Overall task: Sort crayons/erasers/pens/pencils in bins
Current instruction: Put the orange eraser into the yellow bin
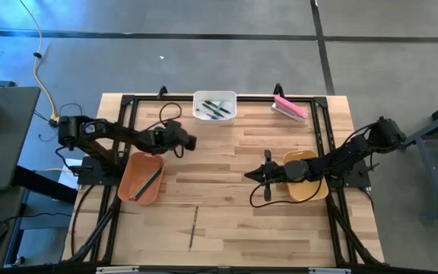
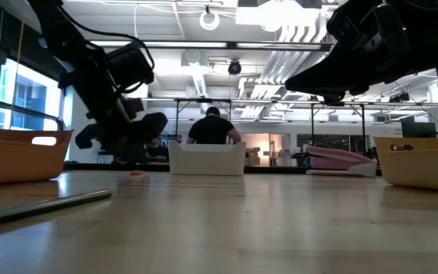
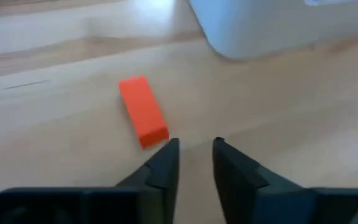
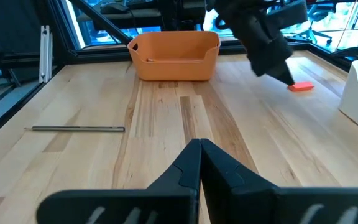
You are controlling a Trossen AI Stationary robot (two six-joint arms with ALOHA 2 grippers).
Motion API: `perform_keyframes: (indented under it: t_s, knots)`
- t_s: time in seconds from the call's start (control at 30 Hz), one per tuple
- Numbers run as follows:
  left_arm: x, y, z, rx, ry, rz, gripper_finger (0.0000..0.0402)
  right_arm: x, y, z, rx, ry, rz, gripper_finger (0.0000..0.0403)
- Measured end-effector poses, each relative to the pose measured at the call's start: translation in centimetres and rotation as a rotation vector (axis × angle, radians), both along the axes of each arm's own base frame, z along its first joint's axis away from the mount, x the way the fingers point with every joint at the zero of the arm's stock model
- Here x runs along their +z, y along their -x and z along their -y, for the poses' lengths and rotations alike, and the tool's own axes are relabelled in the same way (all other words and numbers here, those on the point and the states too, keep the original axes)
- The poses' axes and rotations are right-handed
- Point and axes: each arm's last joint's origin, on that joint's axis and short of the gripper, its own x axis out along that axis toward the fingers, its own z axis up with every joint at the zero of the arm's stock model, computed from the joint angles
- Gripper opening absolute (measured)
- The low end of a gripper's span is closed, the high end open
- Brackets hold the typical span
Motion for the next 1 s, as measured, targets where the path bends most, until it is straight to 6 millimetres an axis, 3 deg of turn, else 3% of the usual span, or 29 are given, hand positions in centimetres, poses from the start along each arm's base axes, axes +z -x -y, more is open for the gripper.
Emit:
perform_keyframes:
  t_s: [0.3,0.53,0.7,1.0]
  knots:
    - [-1.3,0.6,-1.8,0.159,0.011,0.018,0.0187,0.0,0.0,0.0,0.000,0.002,0.000,0.0000]
    - [-2.9,0.3,-2.5,0.174,-0.037,-0.032,0.0212,0.0,0.0,0.0,0.000,0.002,0.000,0.0000]
    - [-3.5,-0.1,-2.7,0.121,-0.066,-0.063,0.0179,0.0,0.0,0.0,0.001,0.003,0.000,0.0000]
    - [-3.7,-0.8,-1.5,-0.064,-0.073,-0.182,0.0067,0.0,0.0,0.0,0.001,0.003,0.000,0.0000]
